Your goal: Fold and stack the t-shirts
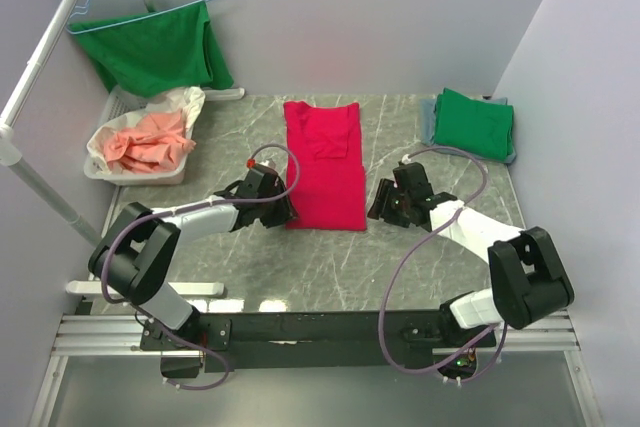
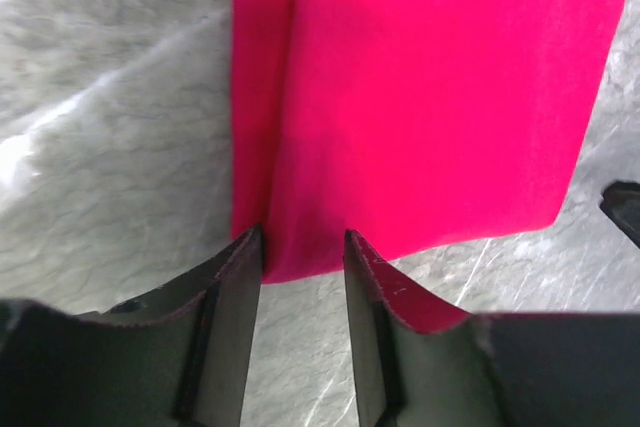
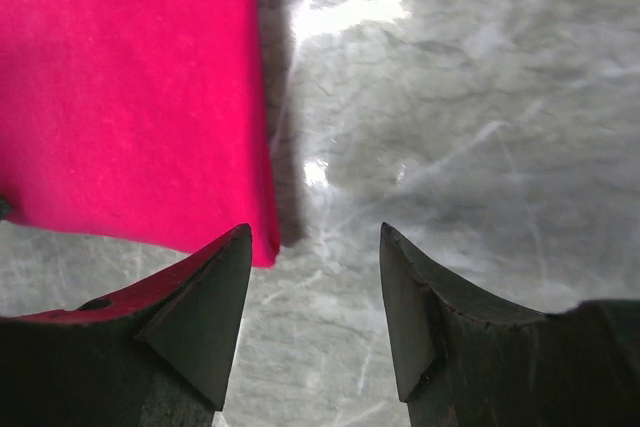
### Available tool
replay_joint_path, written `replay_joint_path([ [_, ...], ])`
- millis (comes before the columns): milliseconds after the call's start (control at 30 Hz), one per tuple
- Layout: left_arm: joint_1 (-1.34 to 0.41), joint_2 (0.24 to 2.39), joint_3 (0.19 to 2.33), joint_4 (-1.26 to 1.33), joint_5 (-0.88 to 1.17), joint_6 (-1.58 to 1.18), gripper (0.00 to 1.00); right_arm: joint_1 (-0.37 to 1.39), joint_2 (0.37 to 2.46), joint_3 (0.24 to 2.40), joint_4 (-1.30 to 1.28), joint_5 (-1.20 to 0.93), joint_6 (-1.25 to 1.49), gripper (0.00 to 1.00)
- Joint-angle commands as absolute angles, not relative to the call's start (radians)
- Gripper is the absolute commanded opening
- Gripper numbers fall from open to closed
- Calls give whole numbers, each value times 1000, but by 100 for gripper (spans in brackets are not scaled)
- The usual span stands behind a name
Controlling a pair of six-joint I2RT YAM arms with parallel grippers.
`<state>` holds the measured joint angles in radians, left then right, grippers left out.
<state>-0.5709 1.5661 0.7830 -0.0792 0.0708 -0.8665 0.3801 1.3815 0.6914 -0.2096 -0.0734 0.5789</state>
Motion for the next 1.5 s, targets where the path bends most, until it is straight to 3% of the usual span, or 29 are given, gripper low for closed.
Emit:
replay_joint_path([
  [0, -571, 1578, 785, -31, 121, -870, 42, 388, 1425, 683, -106, -130, 580, 61],
  [333, -572, 1594, 759, -72, 57, -887, 27, 410, 1503, 681, -49, -195, 597, 53],
  [533, -572, 1608, 719, -38, 81, -908, 4, 420, 1532, 675, -29, -235, 598, 48],
  [767, -572, 1621, 690, -23, 92, -917, 1, 451, 1588, 684, -17, -273, 603, 39],
  [933, -571, 1620, 684, -40, 71, -913, 1, 468, 1598, 687, -47, -243, 611, 0],
  [1233, -618, 1381, 582, -162, 3, -952, 1, 523, 1482, 649, -144, -155, 618, 0],
  [1467, -787, 1138, 483, -329, -104, -1107, 1, 676, 1310, 560, -213, -89, 721, 0],
])
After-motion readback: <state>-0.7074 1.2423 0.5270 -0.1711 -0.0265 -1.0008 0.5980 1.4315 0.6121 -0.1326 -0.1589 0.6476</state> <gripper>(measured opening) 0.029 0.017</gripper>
